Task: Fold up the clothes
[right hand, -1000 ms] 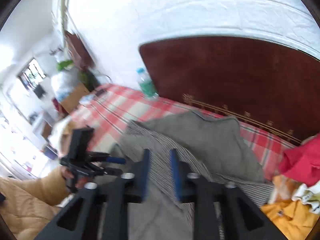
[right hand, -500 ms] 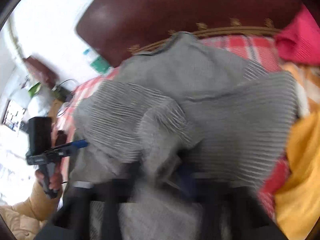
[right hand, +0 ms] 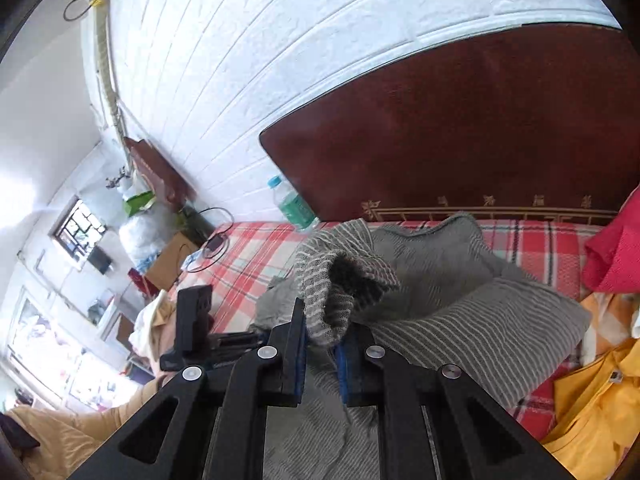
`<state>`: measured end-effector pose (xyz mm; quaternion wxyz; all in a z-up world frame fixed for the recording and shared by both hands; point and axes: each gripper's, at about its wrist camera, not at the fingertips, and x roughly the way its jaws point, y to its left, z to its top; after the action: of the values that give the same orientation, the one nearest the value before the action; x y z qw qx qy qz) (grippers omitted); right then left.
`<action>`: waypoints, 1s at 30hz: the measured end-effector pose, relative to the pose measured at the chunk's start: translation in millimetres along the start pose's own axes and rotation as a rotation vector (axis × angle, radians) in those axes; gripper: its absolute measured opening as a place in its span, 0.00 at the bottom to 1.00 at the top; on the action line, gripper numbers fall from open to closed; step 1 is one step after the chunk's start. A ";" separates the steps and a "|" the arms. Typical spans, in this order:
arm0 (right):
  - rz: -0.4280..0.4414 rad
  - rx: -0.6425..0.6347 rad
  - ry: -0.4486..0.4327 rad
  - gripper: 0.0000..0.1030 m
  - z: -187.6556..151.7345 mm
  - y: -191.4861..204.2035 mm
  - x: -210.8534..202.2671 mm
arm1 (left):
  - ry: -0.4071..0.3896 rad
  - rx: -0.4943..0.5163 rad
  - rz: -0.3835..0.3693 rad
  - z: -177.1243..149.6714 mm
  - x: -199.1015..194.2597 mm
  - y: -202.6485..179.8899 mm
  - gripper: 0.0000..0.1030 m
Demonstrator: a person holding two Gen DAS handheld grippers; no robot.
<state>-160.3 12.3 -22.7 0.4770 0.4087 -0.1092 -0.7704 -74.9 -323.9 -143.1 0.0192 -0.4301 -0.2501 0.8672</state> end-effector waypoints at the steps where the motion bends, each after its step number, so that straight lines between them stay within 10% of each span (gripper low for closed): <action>1: -0.003 0.006 0.002 0.11 -2.5 -1.2 -0.8 | -0.008 -0.012 0.000 -0.2 -2.2 2.7 0.14; 8: -0.013 0.053 0.080 0.19 -29.6 -22.8 6.4 | -0.074 -0.067 0.016 -9.3 -28.9 24.3 0.14; 14: -0.036 0.101 0.118 0.47 -46.8 -42.6 17.2 | -0.063 -0.066 0.027 -29.1 -45.4 36.6 0.14; 30: 0.019 0.409 0.110 0.73 -57.8 -89.6 48.8 | 0.009 0.463 0.242 -20.5 23.3 -64.7 0.15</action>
<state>-186.1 31.6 -135.5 0.3968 0.5373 -0.2408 -0.7042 -85.8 -253.1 -141.5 0.0144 -0.4449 0.0081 0.8954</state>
